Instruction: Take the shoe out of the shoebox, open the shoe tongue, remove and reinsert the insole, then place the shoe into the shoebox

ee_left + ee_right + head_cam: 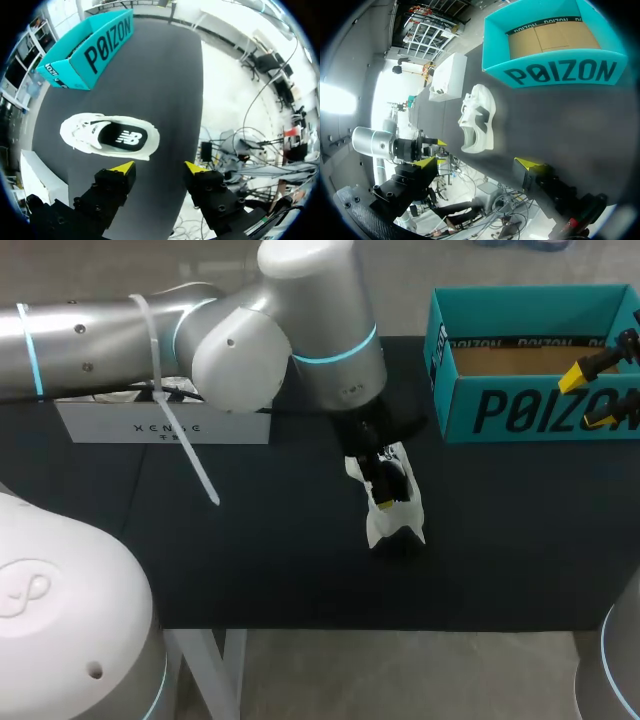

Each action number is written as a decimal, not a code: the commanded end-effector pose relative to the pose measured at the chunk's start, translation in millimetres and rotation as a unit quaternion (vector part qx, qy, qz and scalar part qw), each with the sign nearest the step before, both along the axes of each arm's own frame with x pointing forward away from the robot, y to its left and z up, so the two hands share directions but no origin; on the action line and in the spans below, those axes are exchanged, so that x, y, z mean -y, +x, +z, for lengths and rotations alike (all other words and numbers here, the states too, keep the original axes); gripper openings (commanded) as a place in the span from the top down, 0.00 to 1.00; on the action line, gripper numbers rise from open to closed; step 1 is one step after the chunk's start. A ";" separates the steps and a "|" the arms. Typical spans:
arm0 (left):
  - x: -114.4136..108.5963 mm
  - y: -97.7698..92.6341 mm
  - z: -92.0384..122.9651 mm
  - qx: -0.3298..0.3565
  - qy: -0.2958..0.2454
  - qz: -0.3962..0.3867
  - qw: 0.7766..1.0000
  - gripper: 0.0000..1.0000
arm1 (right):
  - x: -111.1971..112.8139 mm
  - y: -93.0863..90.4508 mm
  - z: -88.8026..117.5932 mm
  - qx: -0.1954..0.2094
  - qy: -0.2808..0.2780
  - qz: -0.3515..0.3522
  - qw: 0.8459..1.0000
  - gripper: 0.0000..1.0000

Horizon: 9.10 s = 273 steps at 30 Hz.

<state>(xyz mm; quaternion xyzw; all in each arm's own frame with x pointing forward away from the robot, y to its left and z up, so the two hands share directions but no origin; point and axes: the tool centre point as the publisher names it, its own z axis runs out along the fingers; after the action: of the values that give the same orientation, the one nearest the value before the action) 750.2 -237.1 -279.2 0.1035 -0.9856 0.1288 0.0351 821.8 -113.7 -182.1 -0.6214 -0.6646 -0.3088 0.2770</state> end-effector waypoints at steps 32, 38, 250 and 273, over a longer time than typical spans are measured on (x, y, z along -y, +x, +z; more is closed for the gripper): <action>54.0 23.4 -78.9 0.060 0.046 -0.055 0.996 0.00 | -0.2 0.5 -0.1 -0.001 -0.002 0.000 1.000 0.00; 46.0 27.8 -93.7 0.050 0.069 -0.052 0.995 0.00 | -0.2 0.5 -0.1 -0.001 -0.002 0.000 1.000 0.00; -498.0 530.5 -31.7 0.025 0.077 -0.848 0.524 1.00 | -0.2 0.5 -0.1 -0.001 -0.002 0.000 1.000 0.00; -496.0 516.8 -88.3 -0.021 0.046 -0.842 0.538 1.00 | -0.2 0.5 -0.1 -0.001 -0.002 0.000 1.000 0.00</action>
<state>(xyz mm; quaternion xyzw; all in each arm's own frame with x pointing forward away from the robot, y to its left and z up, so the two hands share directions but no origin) 1250.2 258.5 -359.0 -0.7814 -0.6162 -0.0894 0.0418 821.8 -113.7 -182.0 -0.6214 -0.6646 -0.3088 0.2770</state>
